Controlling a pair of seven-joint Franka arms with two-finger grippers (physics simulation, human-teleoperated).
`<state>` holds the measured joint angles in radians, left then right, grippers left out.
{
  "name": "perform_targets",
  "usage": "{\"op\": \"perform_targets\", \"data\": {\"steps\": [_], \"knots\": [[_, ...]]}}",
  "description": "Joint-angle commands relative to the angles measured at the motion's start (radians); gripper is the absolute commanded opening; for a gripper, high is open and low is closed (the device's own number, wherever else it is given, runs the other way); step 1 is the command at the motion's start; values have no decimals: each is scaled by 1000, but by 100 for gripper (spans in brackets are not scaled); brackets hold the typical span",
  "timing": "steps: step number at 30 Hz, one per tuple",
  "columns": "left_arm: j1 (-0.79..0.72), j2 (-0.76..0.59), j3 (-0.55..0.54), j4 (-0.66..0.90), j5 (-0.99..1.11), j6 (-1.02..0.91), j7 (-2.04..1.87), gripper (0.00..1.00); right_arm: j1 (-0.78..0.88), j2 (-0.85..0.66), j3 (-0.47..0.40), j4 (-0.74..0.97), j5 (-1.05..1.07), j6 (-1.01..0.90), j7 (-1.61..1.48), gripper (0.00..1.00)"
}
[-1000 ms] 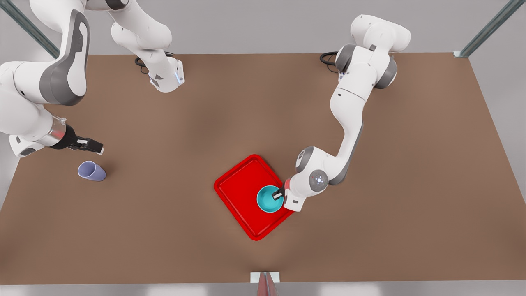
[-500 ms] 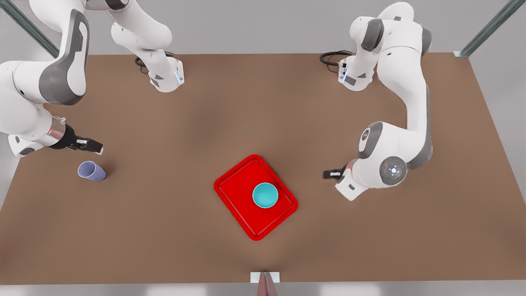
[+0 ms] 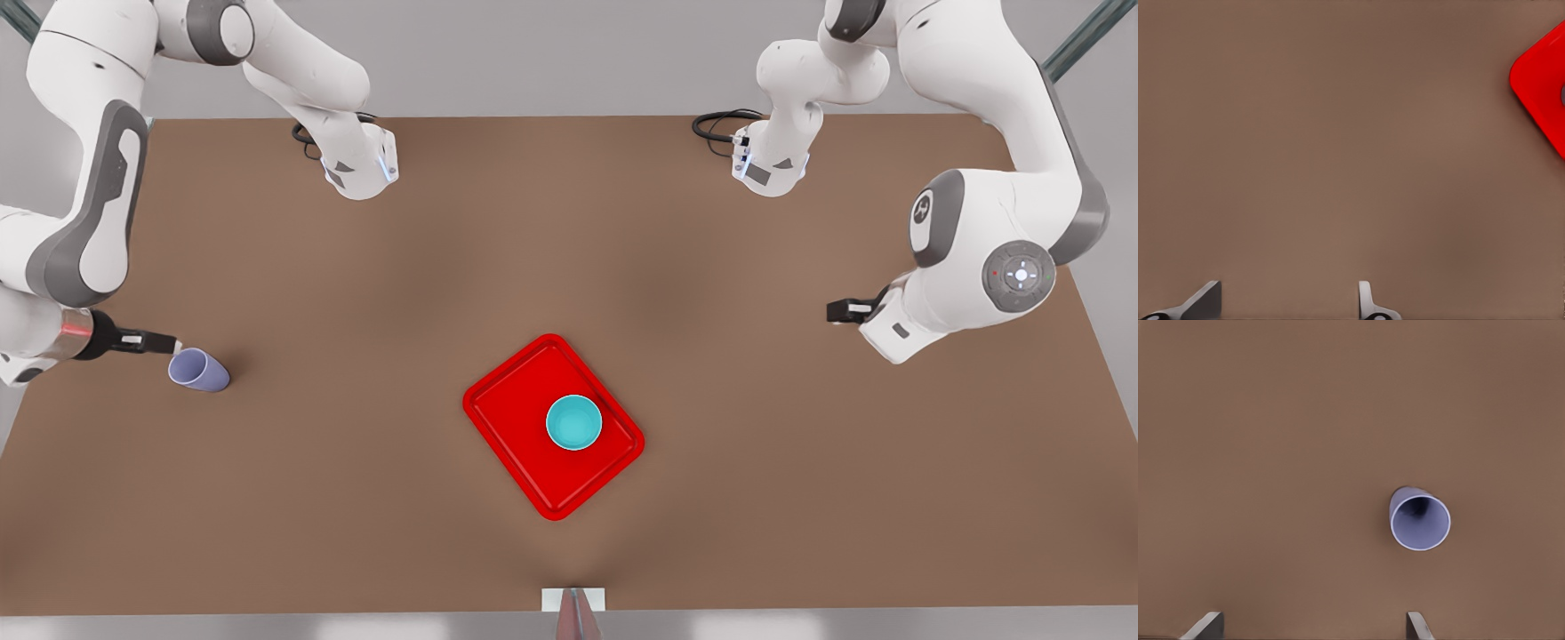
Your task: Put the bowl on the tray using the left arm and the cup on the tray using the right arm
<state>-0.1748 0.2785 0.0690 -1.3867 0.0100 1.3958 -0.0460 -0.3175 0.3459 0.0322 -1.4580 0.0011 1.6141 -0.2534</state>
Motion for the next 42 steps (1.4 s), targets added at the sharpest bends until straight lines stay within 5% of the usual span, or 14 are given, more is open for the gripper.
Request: {"op": "perform_targets", "data": {"steps": [1, 14, 20, 38, 42], "knots": [[0, 2, 0, 0, -1, 0, 1, 100, -5, 12, 0, 2, 5, 4, -41, 100], [0, -1, -5, 3, -4, 5, -2, 100, -132, 100, -32, -116, -4, 109, -156, 100], [-6, 1, -5, 2, -2, 3, 1, 100, -140, 157, -32, -148, -27, 320, -162, 100], [-6, 7, -12, 2, 8, 6, 3, 100, -153, 160, -32, -289, -24, 414, -167, 100], [-6, 7, -12, 2, 1, 6, 3, 100, -160, 189, -32, -291, -26, 441, -167, 76]]}}
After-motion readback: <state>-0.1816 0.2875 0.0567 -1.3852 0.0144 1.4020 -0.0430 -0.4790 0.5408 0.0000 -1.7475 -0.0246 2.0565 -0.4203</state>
